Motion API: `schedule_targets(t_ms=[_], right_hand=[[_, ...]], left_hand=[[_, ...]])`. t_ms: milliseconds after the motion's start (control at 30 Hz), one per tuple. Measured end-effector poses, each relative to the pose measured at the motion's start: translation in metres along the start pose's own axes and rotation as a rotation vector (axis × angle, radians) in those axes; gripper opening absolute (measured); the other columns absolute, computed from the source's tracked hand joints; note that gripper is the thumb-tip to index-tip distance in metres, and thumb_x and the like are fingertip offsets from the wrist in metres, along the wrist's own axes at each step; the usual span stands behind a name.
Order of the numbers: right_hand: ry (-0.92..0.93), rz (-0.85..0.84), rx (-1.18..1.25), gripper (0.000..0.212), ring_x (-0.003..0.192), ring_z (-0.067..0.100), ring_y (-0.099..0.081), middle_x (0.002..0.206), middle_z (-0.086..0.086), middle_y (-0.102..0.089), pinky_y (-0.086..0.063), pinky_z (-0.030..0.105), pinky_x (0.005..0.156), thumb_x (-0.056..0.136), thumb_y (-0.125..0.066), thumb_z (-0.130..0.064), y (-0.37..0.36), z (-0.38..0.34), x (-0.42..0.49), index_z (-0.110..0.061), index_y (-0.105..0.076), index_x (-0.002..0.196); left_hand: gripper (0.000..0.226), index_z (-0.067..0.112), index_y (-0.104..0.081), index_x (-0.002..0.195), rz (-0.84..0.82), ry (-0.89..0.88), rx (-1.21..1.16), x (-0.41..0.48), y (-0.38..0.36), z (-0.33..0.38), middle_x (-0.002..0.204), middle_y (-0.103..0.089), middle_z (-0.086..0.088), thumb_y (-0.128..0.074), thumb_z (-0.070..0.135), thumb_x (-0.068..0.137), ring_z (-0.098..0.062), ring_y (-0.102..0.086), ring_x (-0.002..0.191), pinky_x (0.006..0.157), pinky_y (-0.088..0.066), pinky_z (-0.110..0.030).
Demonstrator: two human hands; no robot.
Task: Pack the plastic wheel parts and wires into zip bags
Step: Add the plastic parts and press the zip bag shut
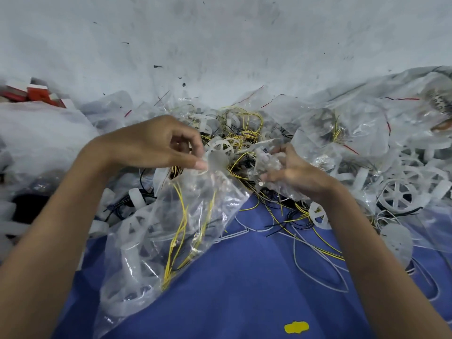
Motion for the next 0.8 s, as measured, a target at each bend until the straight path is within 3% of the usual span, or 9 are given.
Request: schedule_targets(t_ms=[100, 200, 300, 433, 567, 700, 800], right_hand=[[0.108, 0.114, -0.031, 0.072, 0.085, -0.001, -0.058, 0.105, -0.002, -0.045, -0.050, 0.010, 0.060, 0.070, -0.070, 0.015, 0.007, -0.008, 0.002, -0.012, -0.030, 0.124], [0.101, 0.269, -0.154, 0.054, 0.078, 0.006, -0.061, 0.096, -0.003, -0.059, -0.046, 0.013, 0.060, 0.061, -0.081, 0.001, 0.021, -0.006, 0.001, -0.010, -0.054, 0.106], [0.089, 0.270, -0.290, 0.029, 0.069, 0.009, -0.061, 0.074, -0.008, -0.066, -0.044, 0.014, 0.056, 0.060, -0.086, -0.015, 0.026, -0.004, 0.000, -0.017, -0.062, 0.077], [0.106, 0.197, -0.210, 0.025, 0.092, 0.021, -0.064, 0.094, 0.003, -0.067, -0.051, 0.035, 0.082, 0.076, -0.076, -0.016, 0.025, -0.005, 0.000, -0.017, -0.055, 0.092], [0.132, 0.144, -0.127, 0.025, 0.088, 0.016, -0.064, 0.097, 0.007, -0.063, -0.053, 0.028, 0.072, 0.085, -0.066, -0.011, 0.018, -0.011, -0.005, -0.011, -0.046, 0.101], [0.121, 0.092, -0.091, 0.030, 0.060, -0.001, -0.063, 0.083, 0.001, -0.061, -0.048, 0.017, 0.047, 0.084, -0.065, -0.003, 0.011, -0.009, -0.006, -0.013, -0.042, 0.101], [0.113, 0.088, -0.204, 0.029, 0.067, 0.007, -0.063, 0.082, 0.002, -0.065, -0.050, 0.020, 0.058, 0.076, -0.075, -0.007, 0.014, -0.006, -0.003, -0.017, -0.054, 0.093]], left_hand=[[0.028, 0.020, -0.063, 0.070, 0.202, -0.064, 0.031, 0.006, 0.006, 0.010, 0.077, -0.065, -0.002, -0.072, 0.046, 0.066, -0.019, -0.062, 0.075, 0.078, -0.050, -0.037], [0.033, 0.018, -0.055, 0.070, 0.333, -0.112, 0.101, 0.007, 0.010, 0.014, 0.084, -0.064, 0.003, -0.071, 0.046, 0.077, -0.002, -0.058, 0.084, 0.081, -0.043, -0.022], [0.032, 0.014, -0.046, 0.071, 0.417, -0.088, 0.082, 0.003, 0.015, 0.014, 0.063, -0.053, 0.007, -0.058, 0.040, 0.087, 0.008, -0.052, 0.058, 0.058, -0.035, -0.006], [0.027, 0.014, -0.043, 0.076, 0.539, -0.098, 0.105, -0.003, 0.026, 0.025, 0.047, -0.041, 0.009, -0.057, 0.032, 0.092, 0.006, -0.040, 0.043, 0.046, -0.028, -0.008], [0.034, 0.024, -0.043, 0.063, 0.651, 0.071, 0.114, -0.006, 0.041, 0.022, 0.044, -0.054, 0.011, -0.055, 0.035, 0.093, -0.001, -0.042, 0.034, 0.038, -0.029, -0.011], [0.036, 0.020, -0.050, 0.063, 0.619, 0.297, -0.019, -0.011, 0.044, 0.000, 0.053, -0.066, 0.003, -0.051, 0.038, 0.094, -0.007, -0.045, 0.030, 0.045, -0.039, -0.021], [0.035, 0.013, -0.051, 0.065, 0.689, 0.404, -0.123, -0.021, 0.054, -0.012, 0.055, -0.068, 0.005, -0.050, 0.031, 0.095, -0.007, -0.043, 0.028, 0.043, -0.038, -0.015]])
Point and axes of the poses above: each hand's wrist, its own x-axis towards the middle knuckle, its own y-axis out of the back of the hand, z = x × y, the point moved 8 cm from there along x, towards the middle knuckle
